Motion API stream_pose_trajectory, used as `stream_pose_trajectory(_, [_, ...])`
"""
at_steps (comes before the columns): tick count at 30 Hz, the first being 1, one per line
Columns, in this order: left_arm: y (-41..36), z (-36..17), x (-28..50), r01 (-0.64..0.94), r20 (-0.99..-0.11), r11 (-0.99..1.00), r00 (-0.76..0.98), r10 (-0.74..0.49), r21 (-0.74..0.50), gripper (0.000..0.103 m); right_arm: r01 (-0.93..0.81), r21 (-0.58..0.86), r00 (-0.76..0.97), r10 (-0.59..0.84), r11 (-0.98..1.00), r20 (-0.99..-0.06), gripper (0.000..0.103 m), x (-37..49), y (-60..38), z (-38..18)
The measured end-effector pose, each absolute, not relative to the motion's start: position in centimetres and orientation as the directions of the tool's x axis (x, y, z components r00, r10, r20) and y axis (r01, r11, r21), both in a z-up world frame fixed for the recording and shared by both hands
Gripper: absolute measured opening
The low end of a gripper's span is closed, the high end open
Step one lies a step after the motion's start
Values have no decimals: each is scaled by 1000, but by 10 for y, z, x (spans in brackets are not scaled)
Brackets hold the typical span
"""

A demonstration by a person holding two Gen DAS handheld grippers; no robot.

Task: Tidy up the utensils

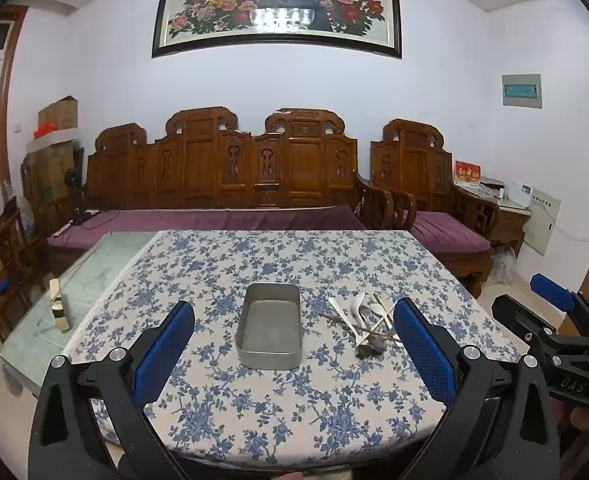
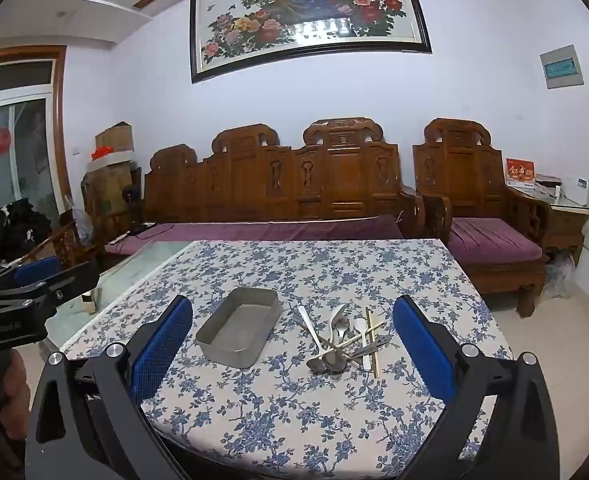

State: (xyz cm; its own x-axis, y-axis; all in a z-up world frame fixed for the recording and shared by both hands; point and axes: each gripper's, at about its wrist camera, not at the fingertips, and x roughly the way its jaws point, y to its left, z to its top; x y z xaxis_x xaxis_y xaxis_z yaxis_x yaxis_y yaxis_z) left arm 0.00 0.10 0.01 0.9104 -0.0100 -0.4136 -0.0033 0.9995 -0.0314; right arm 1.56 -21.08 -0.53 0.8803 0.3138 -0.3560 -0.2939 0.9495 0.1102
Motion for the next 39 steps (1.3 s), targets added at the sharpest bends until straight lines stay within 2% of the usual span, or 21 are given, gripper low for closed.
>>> stream_pose_trajectory(39, [-2, 0, 2, -3, -408, 1000, 913, -4, -17, 97, -293, 109, 880, 312, 950, -358, 101, 15, -209, -6])
